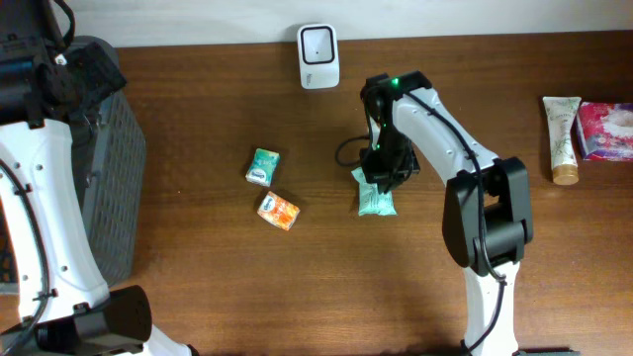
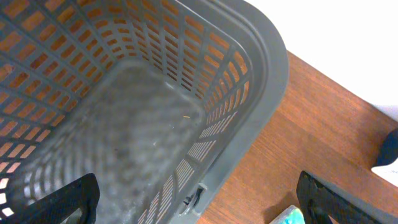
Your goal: Scan the item barcode
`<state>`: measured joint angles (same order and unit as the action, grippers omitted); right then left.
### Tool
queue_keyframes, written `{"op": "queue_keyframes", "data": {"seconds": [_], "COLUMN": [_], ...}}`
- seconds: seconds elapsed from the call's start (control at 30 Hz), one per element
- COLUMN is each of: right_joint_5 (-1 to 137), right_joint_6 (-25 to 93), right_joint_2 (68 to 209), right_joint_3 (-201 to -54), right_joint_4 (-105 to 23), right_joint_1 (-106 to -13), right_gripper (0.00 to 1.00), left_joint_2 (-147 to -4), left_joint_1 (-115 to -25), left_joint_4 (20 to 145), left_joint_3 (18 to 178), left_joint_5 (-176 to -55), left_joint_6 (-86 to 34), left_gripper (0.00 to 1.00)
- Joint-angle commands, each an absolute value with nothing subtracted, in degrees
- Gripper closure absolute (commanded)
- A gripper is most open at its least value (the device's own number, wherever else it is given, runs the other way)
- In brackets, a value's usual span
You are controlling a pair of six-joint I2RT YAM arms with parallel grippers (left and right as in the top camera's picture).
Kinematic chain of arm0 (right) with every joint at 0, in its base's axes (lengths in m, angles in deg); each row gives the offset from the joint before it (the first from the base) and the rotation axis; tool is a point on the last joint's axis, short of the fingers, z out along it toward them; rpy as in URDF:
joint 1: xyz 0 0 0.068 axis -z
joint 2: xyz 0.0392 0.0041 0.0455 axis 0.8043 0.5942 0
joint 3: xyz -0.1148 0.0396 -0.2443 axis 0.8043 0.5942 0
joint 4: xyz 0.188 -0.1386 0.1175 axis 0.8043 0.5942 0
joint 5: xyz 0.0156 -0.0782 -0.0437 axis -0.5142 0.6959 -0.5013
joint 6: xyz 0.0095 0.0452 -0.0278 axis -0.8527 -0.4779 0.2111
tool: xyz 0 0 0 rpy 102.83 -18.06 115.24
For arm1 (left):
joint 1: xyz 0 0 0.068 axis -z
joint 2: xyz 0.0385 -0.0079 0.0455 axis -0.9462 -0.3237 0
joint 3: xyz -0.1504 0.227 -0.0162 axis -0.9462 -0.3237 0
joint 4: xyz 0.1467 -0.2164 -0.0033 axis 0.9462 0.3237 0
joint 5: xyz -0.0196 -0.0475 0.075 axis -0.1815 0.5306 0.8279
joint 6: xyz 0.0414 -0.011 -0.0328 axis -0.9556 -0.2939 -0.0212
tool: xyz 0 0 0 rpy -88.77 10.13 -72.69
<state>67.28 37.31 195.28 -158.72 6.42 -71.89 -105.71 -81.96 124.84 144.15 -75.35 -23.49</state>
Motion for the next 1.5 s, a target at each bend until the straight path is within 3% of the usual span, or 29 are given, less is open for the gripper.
{"op": "queue_keyframes", "data": {"seconds": [0.0,0.13,0.3,0.47,0.63,0.8,0.9,1.17,1.47], "right_joint_5": [67.3,66.2,67.0,70.5,70.6,70.6,70.1,60.7,65.3], "right_joint_6": [36.8,36.8,36.9,36.8,36.8,34.2,33.1,32.1,32.5], "right_joint_2": [194.9,194.9,194.9,194.9,195.0,195.2,195.7,195.7,195.7], "right_joint_3": [-151.6,-148.1,-158.3,-165.8,-162.6,-154.9,-152.1,-154.5,-160.7], "right_joint_4": [2.2,1.0,9.7,9.8,8.8,-1.0,-8.6,-22.0,-3.5], "right_joint_1": [-73.4,-74.6,-74.4,-74.4,-74.4,-74.5,-74.6,-74.5,-73.4], "right_gripper": [0.96,0.96,0.96,0.96,0.88,0.89,0.96,0.91,0.87], "left_joint_2": [-104.8,-104.8,-104.8,-104.8,-104.8,-104.8,-104.8,-104.8,-104.8], "left_joint_1": [-82.2,-82.2,-82.2,-82.2,-82.2,-82.2,-82.2,-82.2,-82.2], "left_joint_4": [124.7,124.7,124.7,124.7,124.7,124.7,124.7,124.7,124.7], "left_joint_3": [144.7,144.7,144.7,144.7,144.7,144.7,144.7,144.7,144.7], "left_joint_5": [-74.9,-74.9,-74.9,-74.9,-74.9,-74.9,-74.9,-74.9,-74.9], "left_joint_6": [-23.1,-23.1,-23.1,-23.1,-23.1,-23.1,-23.1,-23.1,-23.1], "left_gripper": [0.01,0.01,0.01,0.01,0.01,0.01,0.01,0.01,0.01]}}
